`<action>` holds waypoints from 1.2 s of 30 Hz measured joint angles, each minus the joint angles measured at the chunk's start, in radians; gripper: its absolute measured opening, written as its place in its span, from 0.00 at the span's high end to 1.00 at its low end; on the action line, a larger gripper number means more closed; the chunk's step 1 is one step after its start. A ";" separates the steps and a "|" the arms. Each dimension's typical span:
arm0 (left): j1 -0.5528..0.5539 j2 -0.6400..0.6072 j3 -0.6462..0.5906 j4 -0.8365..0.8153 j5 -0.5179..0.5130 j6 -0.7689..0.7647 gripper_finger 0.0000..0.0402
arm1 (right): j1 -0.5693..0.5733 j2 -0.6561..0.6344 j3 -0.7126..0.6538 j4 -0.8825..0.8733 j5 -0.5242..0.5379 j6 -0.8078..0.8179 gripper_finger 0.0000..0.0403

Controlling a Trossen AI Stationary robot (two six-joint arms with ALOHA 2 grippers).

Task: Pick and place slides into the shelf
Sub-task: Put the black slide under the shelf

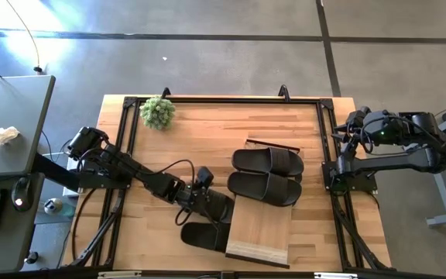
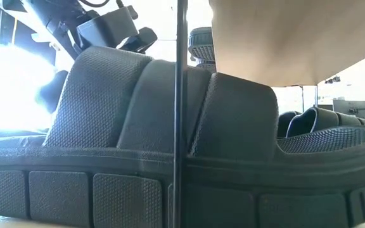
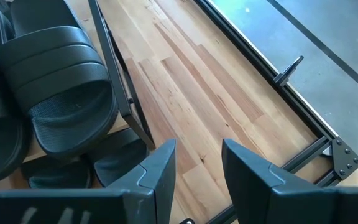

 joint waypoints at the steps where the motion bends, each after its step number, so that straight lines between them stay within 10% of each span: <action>1: 0.000 0.000 0.000 -0.001 -0.004 -0.007 0.53 | 0.000 0.000 0.000 0.000 -0.002 0.003 0.71; 16: 0.000 -0.065 0.113 -0.332 -0.123 -0.235 0.51 | 0.000 0.000 0.000 -0.006 -0.005 0.003 0.71; 26: 0.000 -0.150 0.415 -0.962 -0.074 -0.944 0.70 | 0.000 0.000 0.000 -0.006 -0.030 0.045 0.71; 36: 0.001 -0.160 0.621 -1.331 0.425 -1.762 0.97 | 0.000 0.000 0.000 -0.006 -0.282 0.184 0.71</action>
